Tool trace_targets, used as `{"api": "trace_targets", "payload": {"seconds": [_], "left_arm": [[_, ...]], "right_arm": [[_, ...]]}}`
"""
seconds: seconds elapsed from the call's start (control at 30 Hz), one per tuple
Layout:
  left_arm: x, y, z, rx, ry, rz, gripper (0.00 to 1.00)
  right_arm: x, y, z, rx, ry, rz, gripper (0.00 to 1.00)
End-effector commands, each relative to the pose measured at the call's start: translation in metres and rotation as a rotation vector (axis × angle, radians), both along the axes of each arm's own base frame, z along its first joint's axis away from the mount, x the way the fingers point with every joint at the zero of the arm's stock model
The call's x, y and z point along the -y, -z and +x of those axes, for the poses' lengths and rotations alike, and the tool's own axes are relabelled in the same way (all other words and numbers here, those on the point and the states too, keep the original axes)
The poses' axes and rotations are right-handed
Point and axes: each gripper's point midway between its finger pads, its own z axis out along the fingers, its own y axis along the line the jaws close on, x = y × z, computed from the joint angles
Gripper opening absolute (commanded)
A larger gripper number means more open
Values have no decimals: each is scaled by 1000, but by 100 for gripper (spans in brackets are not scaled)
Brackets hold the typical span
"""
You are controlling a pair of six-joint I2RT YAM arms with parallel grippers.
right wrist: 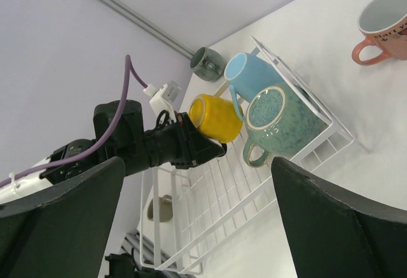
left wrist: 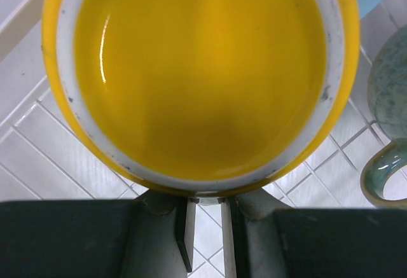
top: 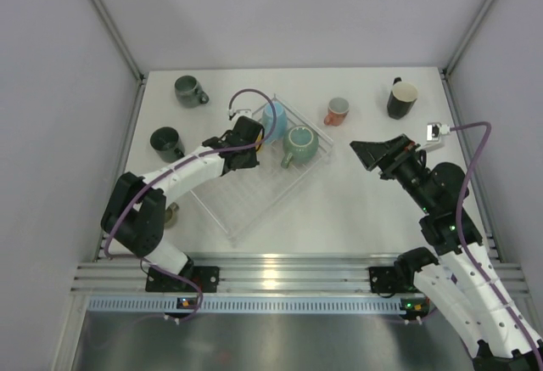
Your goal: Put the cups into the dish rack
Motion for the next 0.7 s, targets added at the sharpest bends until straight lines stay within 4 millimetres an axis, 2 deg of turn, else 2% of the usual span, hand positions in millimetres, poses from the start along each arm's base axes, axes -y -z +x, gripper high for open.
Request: {"api": "trace_targets", "payload": {"seconds": [0.0, 0.33, 0.47, 0.67], "left_arm": [[14, -38, 26, 130, 11, -63, 0], [8, -30, 33, 126, -13, -16, 2], [13, -28, 36, 118, -2, -26, 8], [14, -27, 39, 117, 8, -9, 22]], "right_arm": [[5, -31, -4, 85, 16, 9, 100], [6, -31, -5, 84, 19, 10, 100], [6, -32, -7, 88, 19, 6, 100], [9, -32, -8, 89, 29, -6, 99]]}}
